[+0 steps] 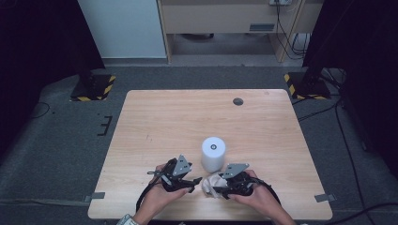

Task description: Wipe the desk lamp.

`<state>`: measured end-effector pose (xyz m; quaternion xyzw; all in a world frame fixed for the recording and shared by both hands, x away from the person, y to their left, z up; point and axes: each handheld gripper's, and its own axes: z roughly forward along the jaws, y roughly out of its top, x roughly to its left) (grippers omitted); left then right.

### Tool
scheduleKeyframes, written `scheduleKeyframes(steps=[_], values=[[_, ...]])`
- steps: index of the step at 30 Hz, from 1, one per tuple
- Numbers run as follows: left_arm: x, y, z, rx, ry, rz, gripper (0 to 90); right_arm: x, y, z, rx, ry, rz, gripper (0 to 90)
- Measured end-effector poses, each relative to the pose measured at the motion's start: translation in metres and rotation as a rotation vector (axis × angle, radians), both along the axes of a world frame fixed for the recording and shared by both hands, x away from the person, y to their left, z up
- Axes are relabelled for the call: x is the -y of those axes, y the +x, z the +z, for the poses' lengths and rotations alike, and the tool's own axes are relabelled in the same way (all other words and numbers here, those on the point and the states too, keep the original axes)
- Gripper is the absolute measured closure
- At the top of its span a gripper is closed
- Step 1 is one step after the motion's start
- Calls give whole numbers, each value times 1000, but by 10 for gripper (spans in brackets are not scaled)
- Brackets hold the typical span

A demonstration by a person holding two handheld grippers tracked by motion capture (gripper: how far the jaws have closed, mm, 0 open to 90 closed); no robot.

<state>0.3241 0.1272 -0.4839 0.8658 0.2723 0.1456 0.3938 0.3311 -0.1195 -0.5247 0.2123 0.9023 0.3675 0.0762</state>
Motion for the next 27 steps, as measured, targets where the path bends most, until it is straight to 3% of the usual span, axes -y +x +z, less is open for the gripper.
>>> scheduleKeyframes(steps=[4,8,16,27], values=[[-1,1,0,7,-13,8,299,3,0,1,-6,0,2,626],[-1,3,1,18,-40,15,225,11,3,5,-46,23,-9,696],[4,17,3,62,-94,32,132,28,0,14,-51,39,-49,697],[25,43,14,39,-114,-2,72,47,2,22,-39,68,-103,695]])
